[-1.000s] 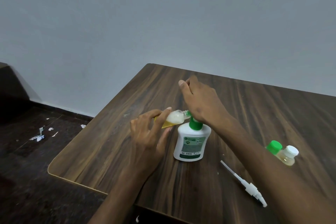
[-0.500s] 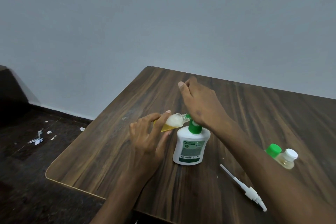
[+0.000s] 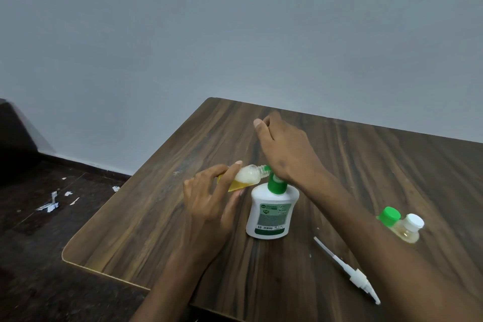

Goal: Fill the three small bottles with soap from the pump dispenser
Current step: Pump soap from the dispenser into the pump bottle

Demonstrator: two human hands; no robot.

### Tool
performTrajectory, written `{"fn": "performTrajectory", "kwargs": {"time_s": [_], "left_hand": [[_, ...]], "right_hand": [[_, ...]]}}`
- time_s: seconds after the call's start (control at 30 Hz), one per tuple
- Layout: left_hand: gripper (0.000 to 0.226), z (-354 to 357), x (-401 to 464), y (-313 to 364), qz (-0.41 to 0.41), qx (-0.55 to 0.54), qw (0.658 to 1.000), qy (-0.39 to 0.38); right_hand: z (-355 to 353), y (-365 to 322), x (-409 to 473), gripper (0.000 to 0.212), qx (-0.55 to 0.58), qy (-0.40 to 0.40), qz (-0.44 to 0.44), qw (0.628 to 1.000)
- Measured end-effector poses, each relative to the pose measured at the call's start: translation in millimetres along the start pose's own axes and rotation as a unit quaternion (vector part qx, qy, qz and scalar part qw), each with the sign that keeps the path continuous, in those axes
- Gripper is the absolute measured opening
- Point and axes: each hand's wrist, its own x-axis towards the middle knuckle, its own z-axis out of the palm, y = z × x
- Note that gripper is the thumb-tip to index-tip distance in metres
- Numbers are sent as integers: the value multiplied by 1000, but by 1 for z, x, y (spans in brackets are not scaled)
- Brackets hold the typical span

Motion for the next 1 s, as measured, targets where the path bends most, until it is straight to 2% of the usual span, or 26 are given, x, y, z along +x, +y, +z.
{"fn": "performTrajectory", "kwargs": {"time_s": [0.1, 0.67, 1.0], "left_hand": [[46, 0, -1, 0, 0, 1, 1000, 0], [48, 0, 0, 0, 1, -1, 1000, -4], [48, 0, 0, -1, 0, 2, 1000, -2]], "right_hand": [[1, 0, 0, 41, -9, -19, 5, 1000], [2, 1, 1, 39, -1, 6, -5, 1000], [2, 0, 1, 40, -12, -15, -1, 1000]]}}
